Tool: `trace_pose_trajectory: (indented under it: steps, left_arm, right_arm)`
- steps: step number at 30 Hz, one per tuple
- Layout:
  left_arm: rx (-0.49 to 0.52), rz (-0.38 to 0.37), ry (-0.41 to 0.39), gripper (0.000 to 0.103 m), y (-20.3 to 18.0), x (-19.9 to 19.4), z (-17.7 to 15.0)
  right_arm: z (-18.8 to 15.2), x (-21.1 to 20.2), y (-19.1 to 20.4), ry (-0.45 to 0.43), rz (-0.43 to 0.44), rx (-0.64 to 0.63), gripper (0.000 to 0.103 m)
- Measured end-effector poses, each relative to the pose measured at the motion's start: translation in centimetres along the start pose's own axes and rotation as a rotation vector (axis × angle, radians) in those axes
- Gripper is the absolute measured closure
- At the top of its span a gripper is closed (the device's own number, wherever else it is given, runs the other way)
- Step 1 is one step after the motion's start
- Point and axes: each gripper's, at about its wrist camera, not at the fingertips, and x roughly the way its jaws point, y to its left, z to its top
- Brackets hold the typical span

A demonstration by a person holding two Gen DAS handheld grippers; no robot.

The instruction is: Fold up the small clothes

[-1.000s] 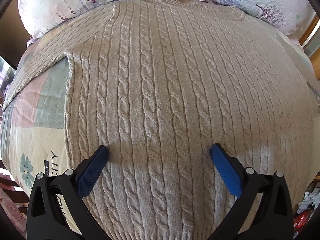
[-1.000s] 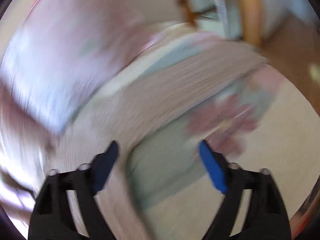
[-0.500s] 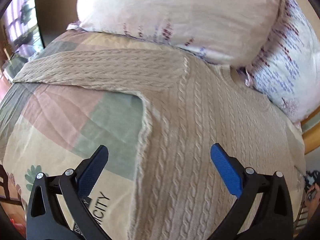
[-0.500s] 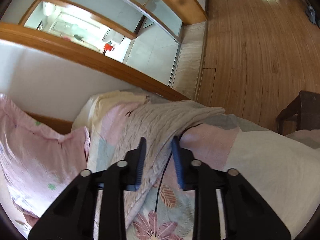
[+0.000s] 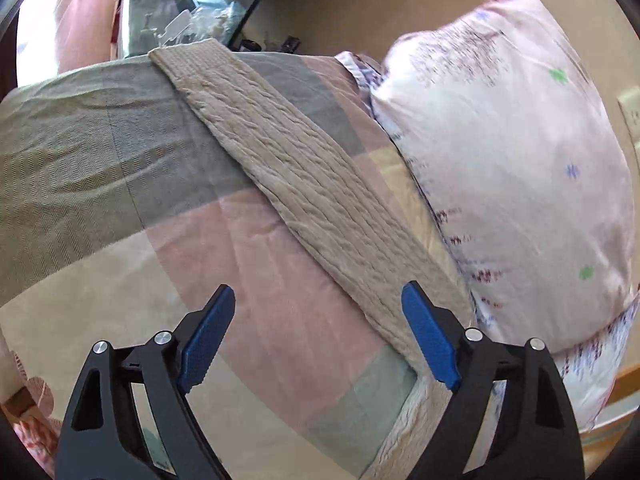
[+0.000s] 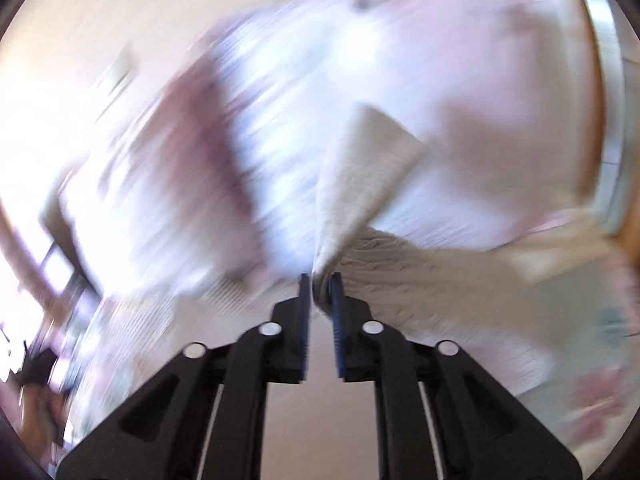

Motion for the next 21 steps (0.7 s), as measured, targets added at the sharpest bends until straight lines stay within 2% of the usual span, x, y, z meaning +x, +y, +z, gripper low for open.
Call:
trace_pose_trajectory:
  steps: [1, 2, 3, 4, 5, 7, 10, 13, 14, 16, 18, 21]
  left_arm:
    - [-0.037, -0.004, -0.002, 0.026, 0.8, 0.5, 1.0]
    - [-0.068, -0.006, -0.005, 0.028, 1.6, 0.7, 1.8]
    - [-0.092, -0.007, -0.010, 0.029, 2.1, 1.0, 2.4]
    - [-0.118, -0.005, -0.012, 0.032, 2.7, 1.3, 3.0]
    - [-0.146, -0.008, -0.011, 0.034, 3.2, 1.8, 3.7]
    - [-0.195, -0.033, -0.022, 0.037, 4.1, 2.1, 5.0]
    - [-0.243, -0.047, -0.040, 0.044, 5.0, 2.6, 7.1]
    - [-0.276, -0.046, -0.047, 0.064, 5.8, 3.4, 8.9]
    - [-0.272, -0.042, -0.043, 0.078, 5.8, 3.7, 9.3]
    - [-0.238, -0.027, -0.056, 0.096, 5.1, 3.8, 9.7]
    - [-0.143, -0.022, -0.081, 0.096, 2.8, 3.1, 9.9]
    - [0.130, -0.048, -0.120, 0.097, -4.5, 0.9, 8.8]
  right_arm:
    - [-1.6, 2.4, 2.8, 0.104, 0.037, -0.042, 0.058]
    - [-3.5, 4.4, 5.3, 0.193, 0.065, -0.066, 0.057]
    - [-4.7, 5.3, 6.6, 0.240, 0.095, -0.056, 0.057]
    - [-5.1, 5.6, 6.9, 0.258, 0.110, -0.042, 0.055]
    - [-5.6, 5.4, 7.1, 0.276, 0.117, -0.020, 0.047]
    - [-5.1, 5.4, 6.2, 0.270, 0.060, -0.011, 0.034]
    - [-4.3, 4.5, 3.1, 0.260, -0.035, 0.033, 0.031]
    - [-4.8, 3.8, -0.8, 0.279, -0.084, 0.175, 0.028]
    - [-4.9, 3.6, -1.6, 0.280, -0.090, 0.207, 0.027]
    - [-5.5, 3.2, -3.0, 0.276, -0.110, 0.242, 0.027]
    - [-6.4, 2.7, -3.6, 0.278, -0.119, 0.243, 0.027]
    - [-7.0, 2.0, -4.3, 0.276, -0.131, 0.238, 0.027]
